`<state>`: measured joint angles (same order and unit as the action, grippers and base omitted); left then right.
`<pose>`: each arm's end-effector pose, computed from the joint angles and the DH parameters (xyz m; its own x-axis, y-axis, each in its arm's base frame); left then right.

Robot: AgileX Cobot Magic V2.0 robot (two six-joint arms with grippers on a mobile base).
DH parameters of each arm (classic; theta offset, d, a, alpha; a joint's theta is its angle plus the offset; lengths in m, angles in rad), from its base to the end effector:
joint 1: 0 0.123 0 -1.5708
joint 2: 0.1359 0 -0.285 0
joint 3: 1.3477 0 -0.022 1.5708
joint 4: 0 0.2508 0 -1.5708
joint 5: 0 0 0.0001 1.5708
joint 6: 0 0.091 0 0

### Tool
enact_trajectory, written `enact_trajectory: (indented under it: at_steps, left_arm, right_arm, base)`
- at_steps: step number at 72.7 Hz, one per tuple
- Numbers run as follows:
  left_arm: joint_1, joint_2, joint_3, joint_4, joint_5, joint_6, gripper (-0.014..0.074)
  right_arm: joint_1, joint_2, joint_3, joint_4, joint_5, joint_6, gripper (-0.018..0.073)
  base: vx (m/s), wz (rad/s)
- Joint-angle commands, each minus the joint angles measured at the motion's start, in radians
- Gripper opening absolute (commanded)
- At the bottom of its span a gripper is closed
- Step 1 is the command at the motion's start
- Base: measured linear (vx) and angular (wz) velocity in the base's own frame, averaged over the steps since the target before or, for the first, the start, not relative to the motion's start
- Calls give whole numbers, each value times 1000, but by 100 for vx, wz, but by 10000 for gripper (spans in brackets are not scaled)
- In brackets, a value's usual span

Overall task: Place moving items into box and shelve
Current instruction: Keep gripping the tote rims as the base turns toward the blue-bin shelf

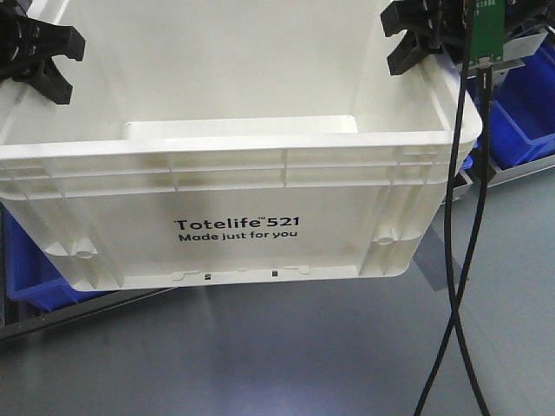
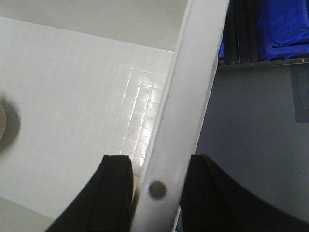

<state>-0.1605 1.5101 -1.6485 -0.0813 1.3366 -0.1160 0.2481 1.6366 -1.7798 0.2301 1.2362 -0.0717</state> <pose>0.2961 -0.0552 0.4034 -0.9024 0.0103 -0.4309 0.0733 0.9888 -0.1299 0.3290 0.1036 0.4062 -0.8161 -0.2016 -0.5415 -0.3489 0.9190 0.1837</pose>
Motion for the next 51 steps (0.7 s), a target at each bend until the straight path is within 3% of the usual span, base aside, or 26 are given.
enact_trajectory:
  at_steps: [1,51]
  left_arm:
    - [-18,-52,-38,-147,-76,15,-3]
    - [-18,-52,-38,-147,-76,15,-3]
  right_arm:
    - [16,-60,-41,165,-88,-35,-4]
    - [16,-60,-41,165,-88,-35,-4]
  base:
    - [-3,26]
    - [-2,37]
